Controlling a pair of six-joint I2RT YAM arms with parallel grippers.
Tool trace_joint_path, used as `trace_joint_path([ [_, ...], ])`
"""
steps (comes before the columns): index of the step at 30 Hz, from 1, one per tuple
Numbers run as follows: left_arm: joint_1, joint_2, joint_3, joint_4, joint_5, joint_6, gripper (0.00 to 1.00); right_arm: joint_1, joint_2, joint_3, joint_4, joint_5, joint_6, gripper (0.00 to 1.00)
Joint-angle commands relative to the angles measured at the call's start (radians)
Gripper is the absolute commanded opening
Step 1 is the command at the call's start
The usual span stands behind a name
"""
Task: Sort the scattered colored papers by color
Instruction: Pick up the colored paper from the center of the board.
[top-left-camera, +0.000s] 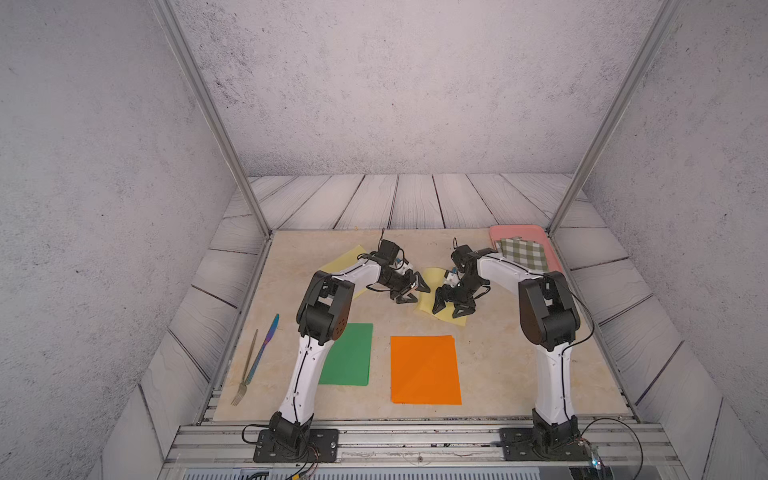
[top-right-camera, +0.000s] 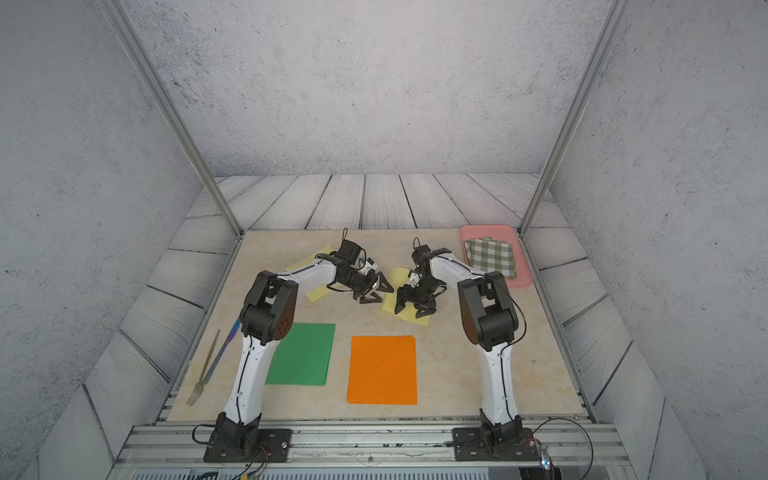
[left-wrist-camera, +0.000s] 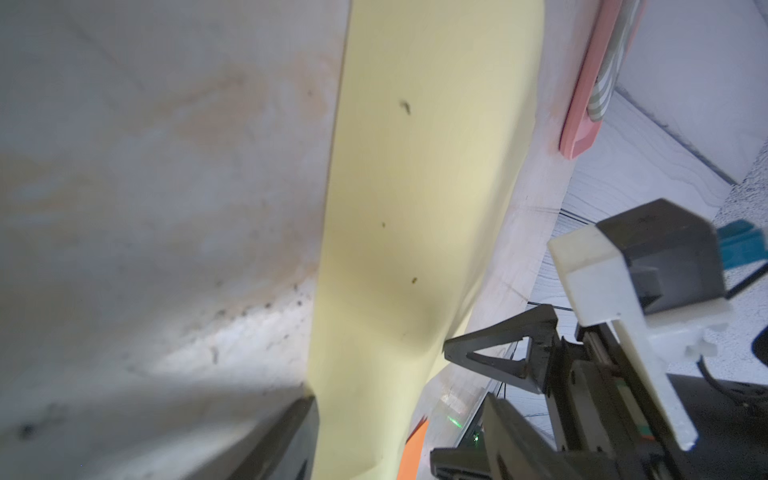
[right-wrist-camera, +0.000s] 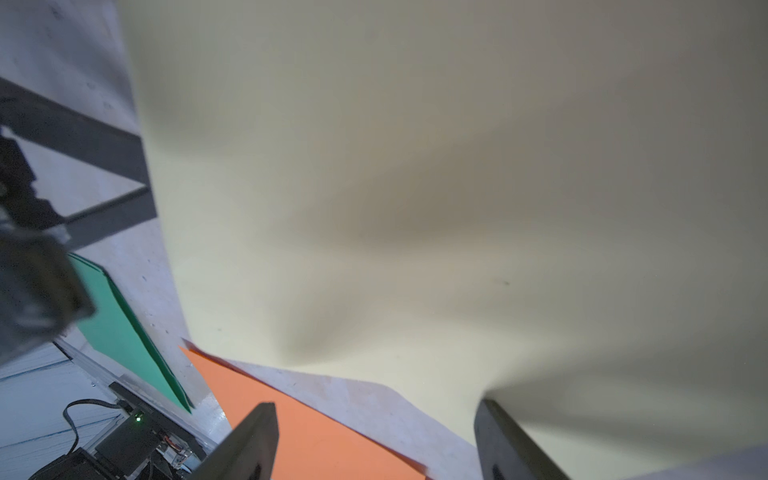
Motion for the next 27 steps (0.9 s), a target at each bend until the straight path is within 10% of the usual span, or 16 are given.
trace_joint_path([
  [1, -0.009, 0.05, -0.033, 0.07, 0.004, -0.061, 0.7, 0.0, 0.079, -0.006, -0.004, 0.017, -0.015, 0.79],
  [14, -0.022, 0.071, -0.004, 0.192, 0.127, -0.118, 0.62, 0.001, 0.084, 0.004, 0.004, -0.008, -0.021, 0.8],
  [27, -0.031, 0.083, 0.046, 0.076, 0.092, -0.04, 0.26, 0.0, 0.064, 0.01, 0.006, 0.001, -0.018, 0.8],
])
